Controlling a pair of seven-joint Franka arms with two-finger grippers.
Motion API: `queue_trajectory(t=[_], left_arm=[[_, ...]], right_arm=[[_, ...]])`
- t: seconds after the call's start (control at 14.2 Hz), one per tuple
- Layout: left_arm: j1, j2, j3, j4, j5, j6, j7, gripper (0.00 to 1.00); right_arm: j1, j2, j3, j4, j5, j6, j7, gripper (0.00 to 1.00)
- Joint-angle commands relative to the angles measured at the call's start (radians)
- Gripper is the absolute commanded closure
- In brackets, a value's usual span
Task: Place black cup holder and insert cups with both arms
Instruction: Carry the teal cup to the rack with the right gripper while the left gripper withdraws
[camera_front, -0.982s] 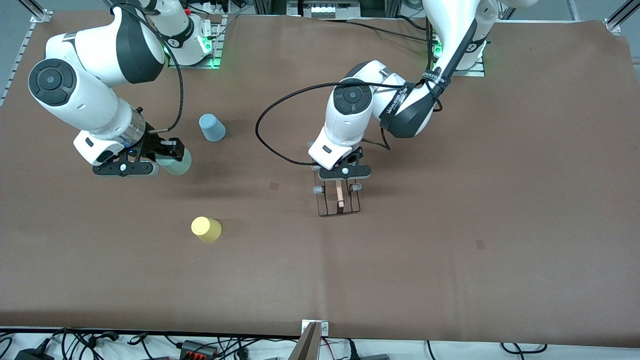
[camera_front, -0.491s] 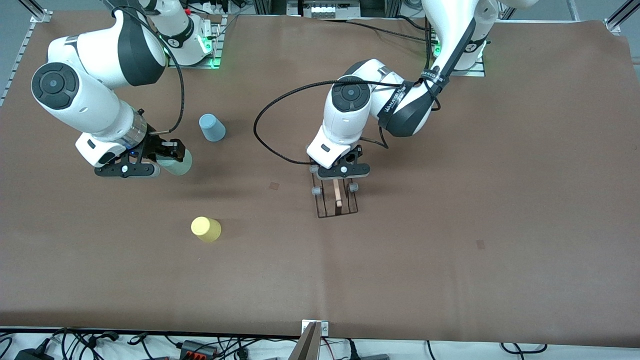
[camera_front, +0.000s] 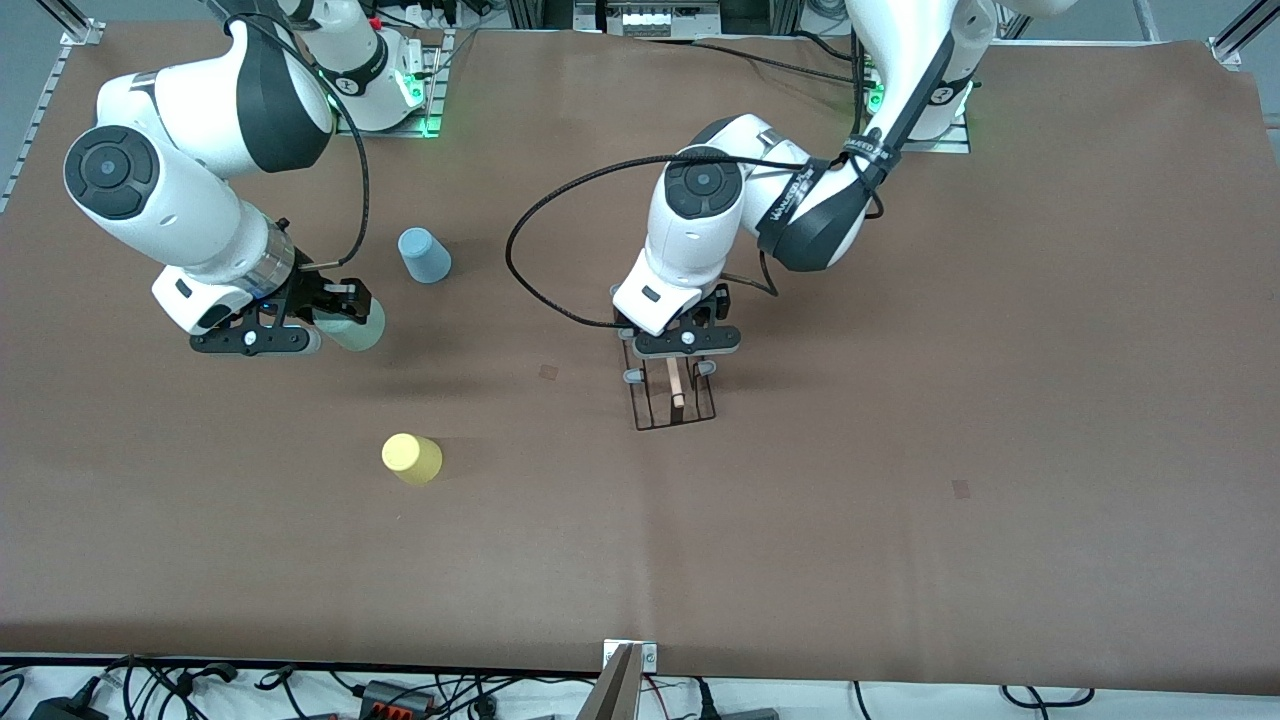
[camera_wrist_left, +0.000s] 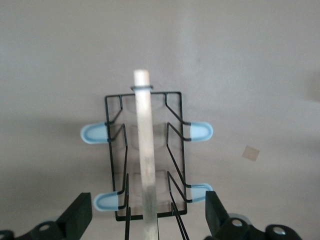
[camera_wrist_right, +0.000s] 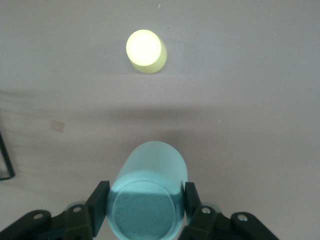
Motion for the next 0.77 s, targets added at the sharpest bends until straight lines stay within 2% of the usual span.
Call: queue_trajectory(t=[0.0,0.28,0.49,0.7], left_arm=[[0.059,-0.068,0.005,-0.004,0.026,-0.072,0.038,0.00],[0.191,-0.130,0.007,-0.001,0.026,-0.181,0.253,0.00],[0.347,-0.171,0.005,0.000,0.023,-0.245,0.458,0.00],[0.507,-0.217,-0.006,-0.001,0.023,-0.273,0.598,0.00]], right_arm=[[0.054,-0.010,0.043,-0.007,0.027,0.007,0.159,0.85],[0.131,0.017,0.133,0.001,0.083,0.119,0.461,0.85],[0.209,0.060,0.196,0.014,0.079,0.223,0.676,0.85],[0.284,0.096,0.221,0.014,0.065,0.306,0.793,0.85]])
